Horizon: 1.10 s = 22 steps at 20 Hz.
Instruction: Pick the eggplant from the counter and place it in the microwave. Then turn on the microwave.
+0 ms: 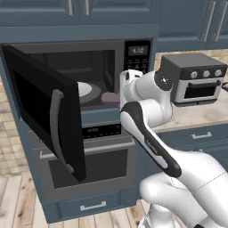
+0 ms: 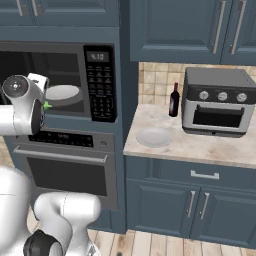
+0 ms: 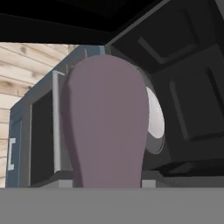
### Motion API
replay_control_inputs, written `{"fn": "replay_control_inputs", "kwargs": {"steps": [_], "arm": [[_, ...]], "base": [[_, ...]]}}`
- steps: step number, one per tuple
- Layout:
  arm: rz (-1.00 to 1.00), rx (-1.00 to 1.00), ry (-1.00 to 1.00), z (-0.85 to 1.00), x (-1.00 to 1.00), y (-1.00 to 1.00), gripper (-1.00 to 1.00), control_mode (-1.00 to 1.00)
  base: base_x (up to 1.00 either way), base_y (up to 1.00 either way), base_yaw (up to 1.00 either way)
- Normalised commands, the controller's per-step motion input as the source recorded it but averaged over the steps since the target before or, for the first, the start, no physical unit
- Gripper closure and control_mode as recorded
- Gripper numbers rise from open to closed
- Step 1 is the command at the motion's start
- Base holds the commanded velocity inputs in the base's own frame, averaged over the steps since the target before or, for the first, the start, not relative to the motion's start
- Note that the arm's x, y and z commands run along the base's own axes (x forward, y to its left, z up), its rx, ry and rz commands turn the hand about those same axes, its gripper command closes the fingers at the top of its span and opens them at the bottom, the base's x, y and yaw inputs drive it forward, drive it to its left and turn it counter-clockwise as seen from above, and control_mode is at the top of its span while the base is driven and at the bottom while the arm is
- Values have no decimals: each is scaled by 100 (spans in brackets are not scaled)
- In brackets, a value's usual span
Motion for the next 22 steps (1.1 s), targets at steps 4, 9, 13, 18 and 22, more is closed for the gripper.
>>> {"fn": "replay_control_inputs", "kwargs": {"steps": [4, 9, 13, 18, 22], "arm": [[0, 0, 1, 1, 28, 14, 100, -100], [0, 0, 0, 0, 28, 14, 100, -100], [0, 0, 0, 0, 27, 14, 100, -100], [0, 0, 0, 0, 26, 16, 100, -100], [0, 0, 1, 0, 26, 17, 100, -100]], "base": [[0, 0, 0], [0, 0, 0], [0, 0, 0], [0, 0, 0], [0, 0, 0]]}}
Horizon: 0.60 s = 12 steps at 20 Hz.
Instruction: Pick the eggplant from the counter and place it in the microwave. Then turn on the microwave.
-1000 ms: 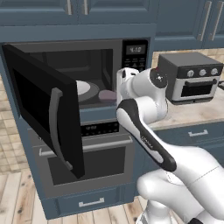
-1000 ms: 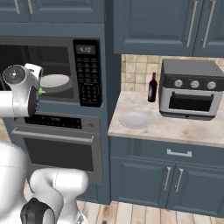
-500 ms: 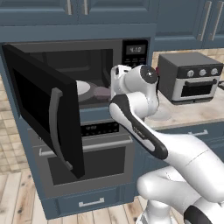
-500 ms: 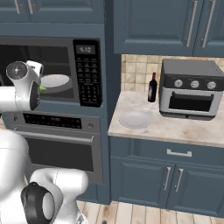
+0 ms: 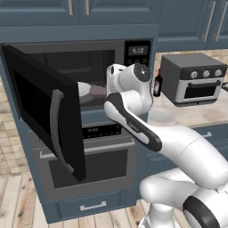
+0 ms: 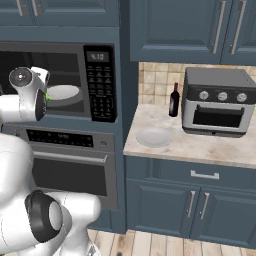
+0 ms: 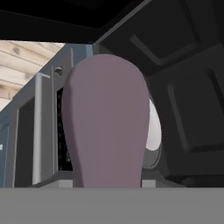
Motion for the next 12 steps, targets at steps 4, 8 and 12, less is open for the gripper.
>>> {"fn": "replay_control_inputs", "kwargs": {"steps": [4, 8, 12], "arm": [[0, 0, 0, 0, 23, 16, 100, -100], [0, 0, 1, 0, 24, 17, 100, -100], [0, 0, 3, 0, 25, 16, 100, -100]], "base": [[0, 0, 0], [0, 0, 0], [0, 0, 0]]}}
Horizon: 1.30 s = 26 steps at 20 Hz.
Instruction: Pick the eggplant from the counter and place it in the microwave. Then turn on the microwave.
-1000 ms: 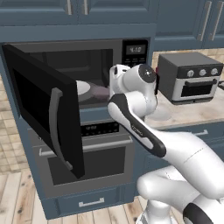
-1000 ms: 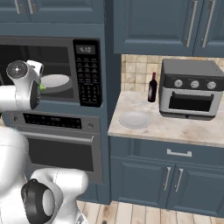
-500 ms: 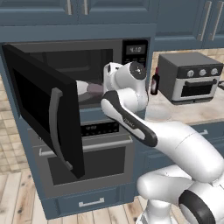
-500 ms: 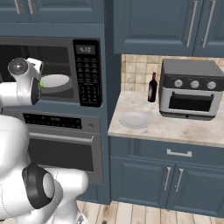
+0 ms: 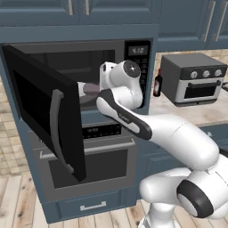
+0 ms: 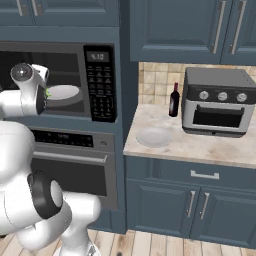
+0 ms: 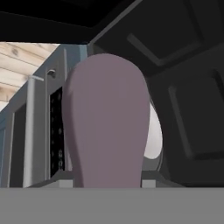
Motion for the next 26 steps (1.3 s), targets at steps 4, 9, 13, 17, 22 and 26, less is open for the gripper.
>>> {"fn": "replay_control_inputs", "kwargs": {"steps": [4, 9, 13, 17, 22, 26], "arm": [[0, 0, 4, 0, 30, 10, 100, -100], [0, 0, 4, 0, 22, 6, 100, -100], [0, -1, 3, 0, 20, 7, 100, -100], [0, -2, 2, -2, 19, 9, 100, -100], [0, -2, 0, -10, 16, 9, 100, -100], [0, -2, 0, -11, 14, 9, 100, -100]], "base": [[0, 0, 0], [0, 0, 0], [0, 0, 0], [0, 0, 0], [0, 0, 0], [0, 0, 0]]}}
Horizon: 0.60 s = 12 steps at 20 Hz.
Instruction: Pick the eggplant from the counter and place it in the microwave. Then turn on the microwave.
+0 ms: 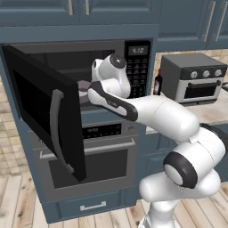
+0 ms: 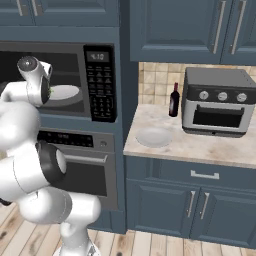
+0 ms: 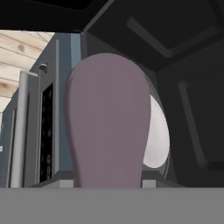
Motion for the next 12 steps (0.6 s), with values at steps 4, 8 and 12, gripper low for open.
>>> {"fn": "replay_control_inputs", "kwargs": {"steps": [4, 8, 12], "arm": [[0, -1, 0, -6, 14, 7, 100, -100], [0, -2, 0, -7, 13, 8, 100, -100], [0, -2, 0, -10, 13, 9, 100, -100]], "base": [[0, 0, 0], [0, 0, 0], [0, 0, 0]]}}
